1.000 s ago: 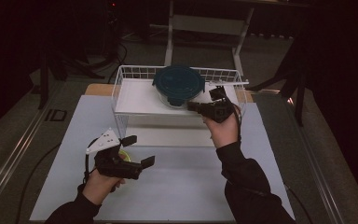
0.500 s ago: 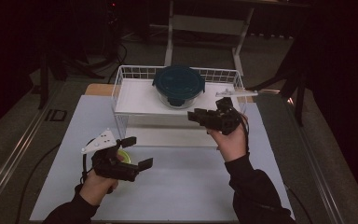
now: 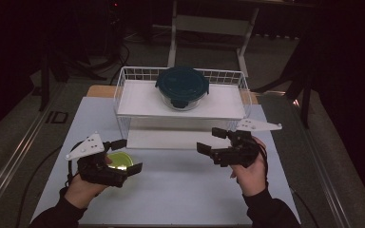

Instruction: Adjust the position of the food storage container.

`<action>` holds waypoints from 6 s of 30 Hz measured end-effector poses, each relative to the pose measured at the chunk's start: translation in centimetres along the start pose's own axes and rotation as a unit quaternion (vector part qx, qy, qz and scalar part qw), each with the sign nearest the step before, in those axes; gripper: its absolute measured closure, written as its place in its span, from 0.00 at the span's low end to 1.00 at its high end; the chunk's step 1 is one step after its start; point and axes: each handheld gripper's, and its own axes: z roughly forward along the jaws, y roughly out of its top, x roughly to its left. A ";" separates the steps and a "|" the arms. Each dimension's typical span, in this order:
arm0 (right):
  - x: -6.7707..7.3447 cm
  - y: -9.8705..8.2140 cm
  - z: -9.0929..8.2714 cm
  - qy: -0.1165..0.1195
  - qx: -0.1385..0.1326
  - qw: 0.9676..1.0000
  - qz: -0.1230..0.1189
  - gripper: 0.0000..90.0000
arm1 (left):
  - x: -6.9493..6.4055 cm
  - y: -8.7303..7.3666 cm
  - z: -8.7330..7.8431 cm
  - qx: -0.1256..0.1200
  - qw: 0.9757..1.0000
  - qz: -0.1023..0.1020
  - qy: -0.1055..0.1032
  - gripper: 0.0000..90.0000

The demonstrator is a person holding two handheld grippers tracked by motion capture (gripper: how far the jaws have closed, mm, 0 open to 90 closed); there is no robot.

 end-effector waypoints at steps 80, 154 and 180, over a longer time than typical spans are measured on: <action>1.0 -8.9 -5.7 -0.029 -0.029 0.999 -0.003 0.16 | 7.0 -12.2 0.6 0.187 0.980 -0.015 0.071 0.99; 0.8 -9.4 -5.6 -0.024 -0.027 0.999 0.006 0.16 | 2.8 -9.7 11.8 0.219 0.975 0.028 -0.040 0.99; 0.8 -9.4 -5.8 -0.030 -0.029 0.999 -0.002 0.17 | 2.3 -9.5 13.5 0.228 0.972 0.031 -0.049 0.98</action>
